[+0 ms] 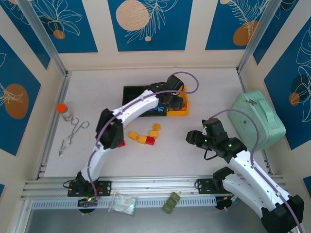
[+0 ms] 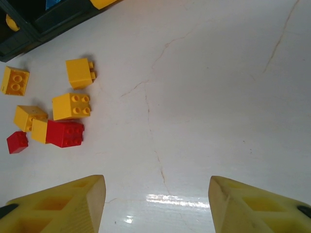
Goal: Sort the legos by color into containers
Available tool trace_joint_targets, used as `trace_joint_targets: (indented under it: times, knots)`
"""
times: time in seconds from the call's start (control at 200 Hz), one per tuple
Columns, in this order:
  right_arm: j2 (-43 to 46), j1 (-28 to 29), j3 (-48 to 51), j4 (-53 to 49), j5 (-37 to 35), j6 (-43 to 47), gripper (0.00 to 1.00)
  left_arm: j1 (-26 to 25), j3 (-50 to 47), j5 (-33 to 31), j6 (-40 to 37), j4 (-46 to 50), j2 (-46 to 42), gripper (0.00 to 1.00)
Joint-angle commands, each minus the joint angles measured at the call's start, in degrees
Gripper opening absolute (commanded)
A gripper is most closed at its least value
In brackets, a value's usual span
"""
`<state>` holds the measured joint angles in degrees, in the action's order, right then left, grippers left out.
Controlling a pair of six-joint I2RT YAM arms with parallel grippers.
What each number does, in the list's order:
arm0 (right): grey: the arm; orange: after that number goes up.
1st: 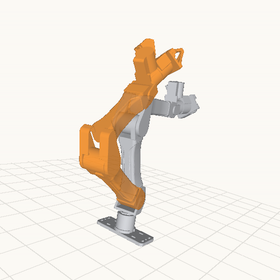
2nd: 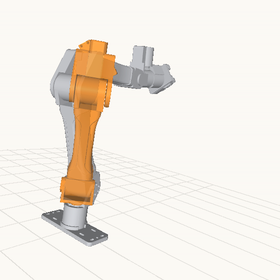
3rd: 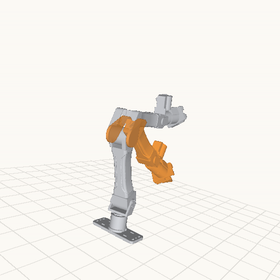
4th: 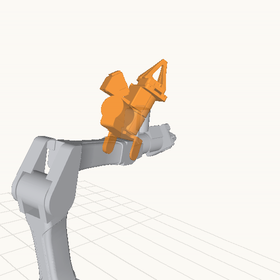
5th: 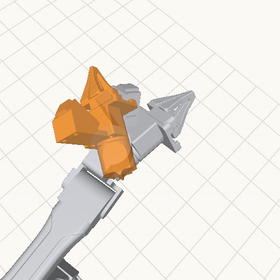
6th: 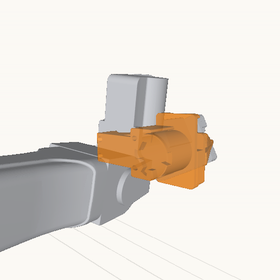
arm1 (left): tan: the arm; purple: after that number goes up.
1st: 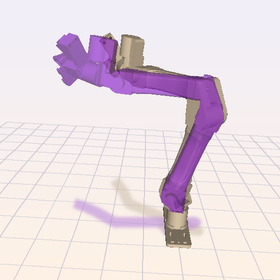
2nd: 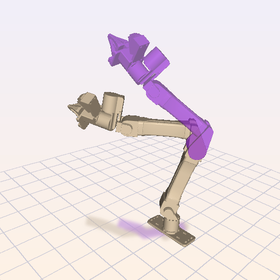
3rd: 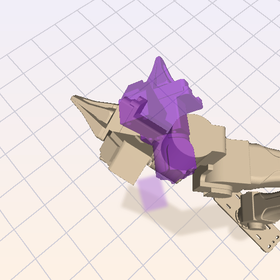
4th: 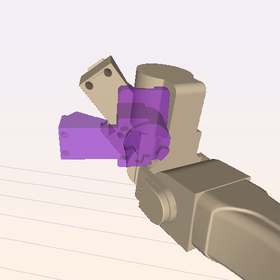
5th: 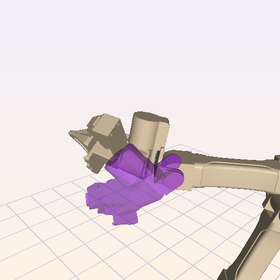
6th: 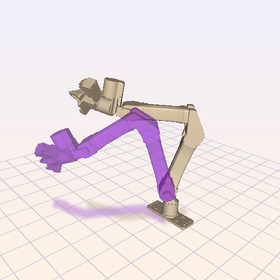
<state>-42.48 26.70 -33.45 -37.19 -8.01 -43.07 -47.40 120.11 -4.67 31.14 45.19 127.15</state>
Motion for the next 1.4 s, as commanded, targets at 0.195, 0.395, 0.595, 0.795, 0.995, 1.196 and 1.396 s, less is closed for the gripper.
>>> trace_joint_targets:
  times: [0.195, 0.395, 0.595, 0.795, 0.995, 1.196, 1.396]
  knots:
    - [-7.2, 8.3, -3.4, 5.4, -0.3, 0.1, 0.59, -0.2, -32.0, -0.2, 1.9, -12.0, -26.3, 0.62]
    - [-13.9, 14.1, -6.0, 10.1, -0.6, 0.8, 0.59, 1.4, -48.3, -2.5, 4.5, -12.9, -37.6, 0.64]
    - [-19.0, 18.7, -8.7, 13.8, -0.1, 3.0, 0.59, 6.6, -60.2, -4.3, 5.2, -12.6, -45.6, 0.66]
    - [-20.9, 21.3, -9.6, 15.3, 0.4, 4.3, 0.59, 13.3, -66.9, -7.6, 2.0, -12.7, -47.2, 0.66]
    - [-20.5, 22.0, -9.1, 15.5, 0.4, 4.3, 0.59, 17.5, -69.0, -5.4, -1.8, -21.3, -43.6, 0.73]
    - [-18.9, 21.8, -8.0, 14.6, -0.6, 3.9, 0.59, 19.3, -66.4, -4.0, -3.7, -25.0, -37.2, 0.75]
    - [-18.2, 21.0, -7.4, 14.4, -0.3, 4.1, 0.59, 20.1, -63.9, -5.3, -4.3, -25.3, -30.8, 0.67]
